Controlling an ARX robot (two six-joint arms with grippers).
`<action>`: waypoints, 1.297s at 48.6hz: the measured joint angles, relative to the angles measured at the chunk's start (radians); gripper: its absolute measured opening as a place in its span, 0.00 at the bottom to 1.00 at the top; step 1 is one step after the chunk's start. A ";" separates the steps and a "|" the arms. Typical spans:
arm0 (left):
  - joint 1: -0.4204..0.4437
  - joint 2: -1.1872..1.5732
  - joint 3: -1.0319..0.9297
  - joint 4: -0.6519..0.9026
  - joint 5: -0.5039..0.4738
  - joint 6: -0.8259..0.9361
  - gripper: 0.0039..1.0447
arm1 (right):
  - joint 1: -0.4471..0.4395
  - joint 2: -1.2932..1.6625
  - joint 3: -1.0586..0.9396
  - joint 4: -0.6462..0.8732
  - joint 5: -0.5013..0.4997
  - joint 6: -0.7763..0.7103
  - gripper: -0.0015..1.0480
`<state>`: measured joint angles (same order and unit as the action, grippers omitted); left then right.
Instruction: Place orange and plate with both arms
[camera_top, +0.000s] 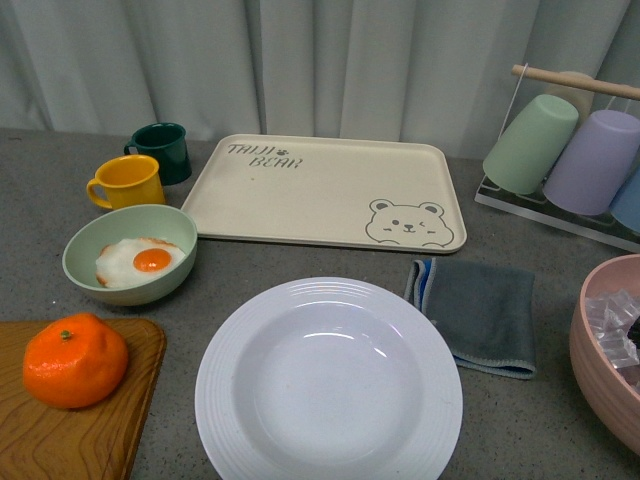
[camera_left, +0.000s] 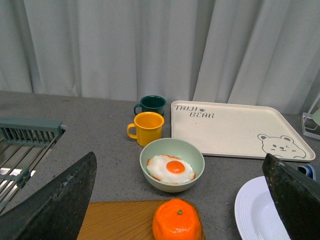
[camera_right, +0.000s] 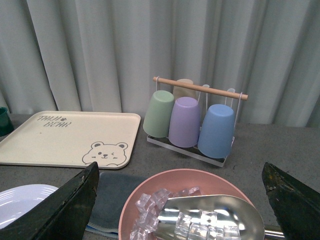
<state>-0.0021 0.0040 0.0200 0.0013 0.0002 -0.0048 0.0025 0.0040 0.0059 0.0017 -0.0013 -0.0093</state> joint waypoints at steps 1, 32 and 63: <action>0.000 0.000 0.000 0.000 0.000 0.000 0.94 | 0.000 0.000 0.000 0.000 0.000 0.000 0.91; 0.000 0.000 0.000 0.000 0.000 0.000 0.94 | 0.000 0.000 0.000 0.000 0.000 0.000 0.91; 0.005 0.161 0.089 -0.237 0.037 -0.051 0.94 | 0.000 0.000 0.000 0.000 0.000 0.000 0.91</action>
<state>0.0032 0.1654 0.1085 -0.2352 0.0376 -0.0563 0.0025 0.0044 0.0059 0.0017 -0.0013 -0.0097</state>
